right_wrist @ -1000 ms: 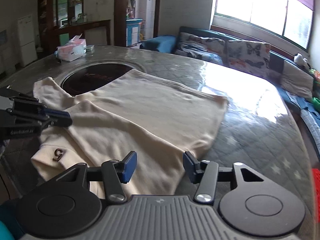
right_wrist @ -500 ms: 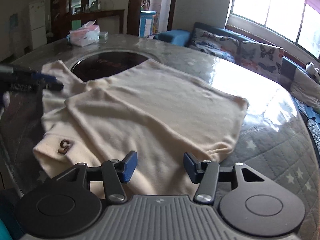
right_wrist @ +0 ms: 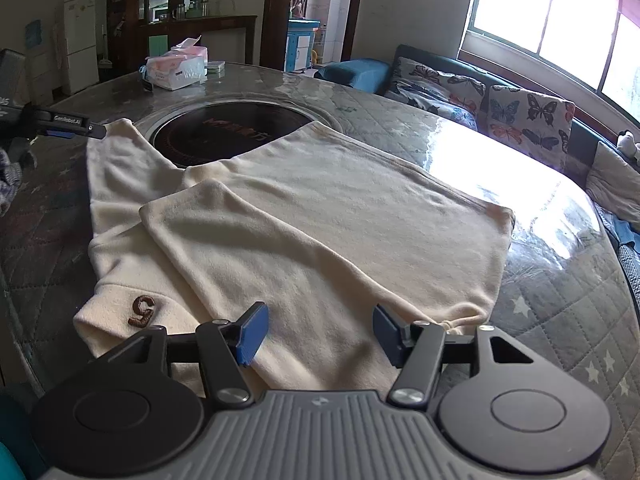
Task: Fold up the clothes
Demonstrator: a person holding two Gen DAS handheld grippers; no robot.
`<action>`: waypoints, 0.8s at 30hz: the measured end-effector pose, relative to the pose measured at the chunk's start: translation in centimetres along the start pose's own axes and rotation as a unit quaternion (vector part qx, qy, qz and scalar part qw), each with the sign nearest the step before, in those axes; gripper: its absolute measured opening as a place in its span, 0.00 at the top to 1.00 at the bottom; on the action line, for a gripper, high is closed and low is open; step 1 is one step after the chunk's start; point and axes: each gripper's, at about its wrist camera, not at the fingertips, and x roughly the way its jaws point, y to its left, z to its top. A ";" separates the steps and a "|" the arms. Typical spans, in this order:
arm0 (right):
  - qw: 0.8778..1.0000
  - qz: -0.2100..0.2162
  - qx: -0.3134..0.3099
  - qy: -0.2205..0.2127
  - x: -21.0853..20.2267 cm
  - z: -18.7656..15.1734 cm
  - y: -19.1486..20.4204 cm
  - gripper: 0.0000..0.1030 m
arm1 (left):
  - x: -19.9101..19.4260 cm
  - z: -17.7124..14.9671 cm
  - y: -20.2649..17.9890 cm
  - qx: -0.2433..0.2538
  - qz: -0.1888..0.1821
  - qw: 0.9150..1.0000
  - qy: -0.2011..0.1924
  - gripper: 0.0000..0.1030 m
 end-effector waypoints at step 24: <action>0.999 -0.008 0.027 -0.031 -1.9 -0.4 -0.9 0.42 | -7.6 2.3 -4.7 -0.004 -0.175 0.983 -0.051 0.93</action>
